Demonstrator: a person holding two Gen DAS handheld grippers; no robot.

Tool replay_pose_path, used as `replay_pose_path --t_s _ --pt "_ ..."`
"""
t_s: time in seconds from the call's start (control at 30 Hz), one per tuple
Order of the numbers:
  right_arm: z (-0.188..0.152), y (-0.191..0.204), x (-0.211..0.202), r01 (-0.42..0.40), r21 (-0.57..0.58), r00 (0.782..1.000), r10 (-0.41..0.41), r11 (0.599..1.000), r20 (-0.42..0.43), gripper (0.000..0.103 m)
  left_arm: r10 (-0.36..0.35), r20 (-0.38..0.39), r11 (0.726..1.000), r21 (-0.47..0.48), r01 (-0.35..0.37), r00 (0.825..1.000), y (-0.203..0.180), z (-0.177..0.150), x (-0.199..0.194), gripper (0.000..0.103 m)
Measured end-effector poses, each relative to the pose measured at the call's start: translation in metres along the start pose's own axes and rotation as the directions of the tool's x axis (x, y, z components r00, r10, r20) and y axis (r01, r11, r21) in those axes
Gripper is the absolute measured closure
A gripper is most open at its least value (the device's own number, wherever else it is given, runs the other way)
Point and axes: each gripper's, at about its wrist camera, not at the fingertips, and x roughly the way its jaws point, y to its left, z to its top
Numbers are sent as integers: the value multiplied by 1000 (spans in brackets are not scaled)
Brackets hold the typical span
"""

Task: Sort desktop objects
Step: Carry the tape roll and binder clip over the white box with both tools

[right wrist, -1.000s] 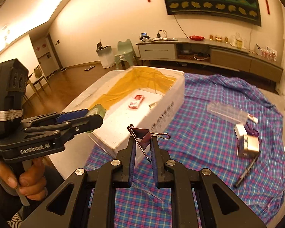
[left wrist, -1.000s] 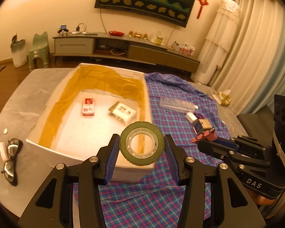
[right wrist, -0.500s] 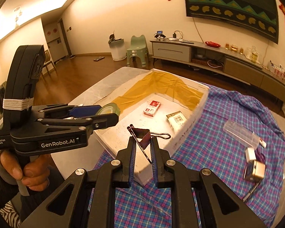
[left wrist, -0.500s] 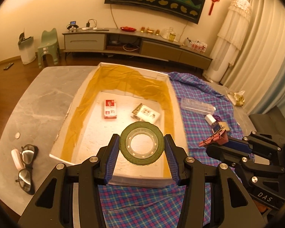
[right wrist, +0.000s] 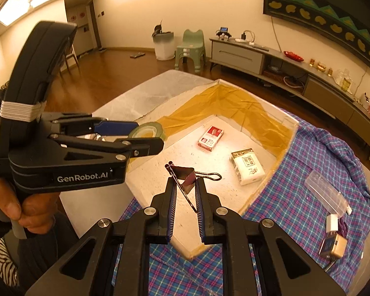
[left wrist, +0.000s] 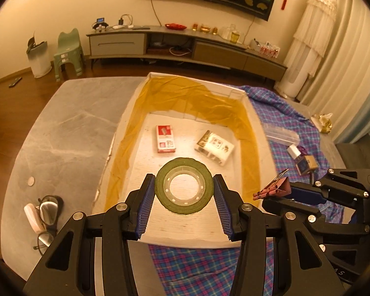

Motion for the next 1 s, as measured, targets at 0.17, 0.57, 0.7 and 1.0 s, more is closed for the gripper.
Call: replay_pose_path --t_s 0.17,0.57,0.7,1.0 --pt "5 -2 21 -18 4 998 18 1000 -53 87 10 -36 1000 20 -10 999 8 4 11 54" --pt "10 -8 64 -63 10 977 64 998 -204 87 32 -157 997 71 -21 987 24 13 42 54" --pt "10 -9 77 -82 17 964 84 996 -252 87 43 -201 994 106 -22 979 26 10 52 53" --pt "6 -7 99 -81 12 941 80 997 -329 87 64 -239 993 109 -39 969 33 4 67 53"
